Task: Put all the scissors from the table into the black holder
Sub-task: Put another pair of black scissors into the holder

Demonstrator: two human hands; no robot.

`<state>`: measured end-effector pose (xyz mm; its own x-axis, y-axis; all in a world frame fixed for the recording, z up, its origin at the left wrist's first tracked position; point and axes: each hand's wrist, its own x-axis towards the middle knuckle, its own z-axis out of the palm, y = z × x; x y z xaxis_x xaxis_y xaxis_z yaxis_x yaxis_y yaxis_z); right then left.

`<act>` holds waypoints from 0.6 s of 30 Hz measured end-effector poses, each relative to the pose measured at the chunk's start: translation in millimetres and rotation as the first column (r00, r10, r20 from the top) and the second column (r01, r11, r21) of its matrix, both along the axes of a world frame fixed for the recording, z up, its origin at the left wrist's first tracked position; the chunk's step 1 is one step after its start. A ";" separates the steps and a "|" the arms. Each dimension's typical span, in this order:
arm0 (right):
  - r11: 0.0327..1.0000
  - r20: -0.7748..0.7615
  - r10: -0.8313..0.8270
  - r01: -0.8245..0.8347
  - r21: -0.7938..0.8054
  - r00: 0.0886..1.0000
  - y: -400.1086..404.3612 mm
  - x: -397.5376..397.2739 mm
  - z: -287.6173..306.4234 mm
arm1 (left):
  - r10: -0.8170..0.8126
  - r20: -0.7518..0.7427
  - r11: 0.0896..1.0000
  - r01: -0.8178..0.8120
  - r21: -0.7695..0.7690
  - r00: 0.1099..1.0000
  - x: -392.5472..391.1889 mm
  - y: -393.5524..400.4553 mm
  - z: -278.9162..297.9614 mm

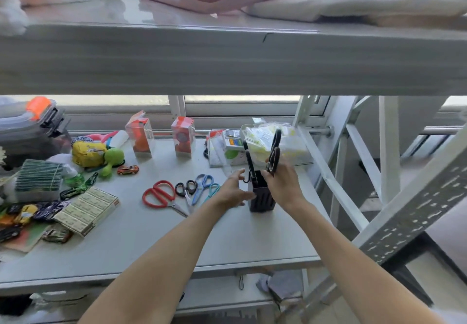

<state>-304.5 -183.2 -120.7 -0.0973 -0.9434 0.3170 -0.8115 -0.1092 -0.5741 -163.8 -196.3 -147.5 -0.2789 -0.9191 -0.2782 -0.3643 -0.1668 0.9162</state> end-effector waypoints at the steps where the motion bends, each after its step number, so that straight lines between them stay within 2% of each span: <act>1: 0.998 -0.057 0.015 -0.012 0.059 0.998 -3.5 -0.3 -2.6 | -0.022 0.007 1.000 0.022 -0.001 1.000 -1.9 -2.0 1.1; 5: 0.978 -0.142 0.039 -0.008 0.211 0.989 -10.0 -1.6 -9.6 | -0.057 0.043 0.998 0.058 -0.020 0.997 -5.9 -6.6 0.2; 12: 0.896 -0.271 0.151 -0.016 0.444 0.951 -22.2 2.1 -2.0 | -0.040 -0.007 0.999 0.039 -0.034 0.999 -6.3 -7.5 -9.5; 15: 0.856 -0.256 0.213 -0.055 0.513 0.943 -24.2 3.0 3.9 | -0.038 -0.020 0.999 0.037 -0.031 0.999 -6.8 -7.8 -10.9; 18: 0.848 -0.198 0.201 -0.069 0.525 0.959 -22.5 3.9 7.1 | -0.040 -0.027 0.999 0.039 -0.030 0.999 -6.5 -8.8 -12.2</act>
<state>-300.7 -205.7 -113.6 0.0591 -0.9750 -0.2142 -0.9281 0.0254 -0.3716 -170.3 -205.1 -159.7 -0.3222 -0.9148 -0.2435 -0.3451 -0.1260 0.9301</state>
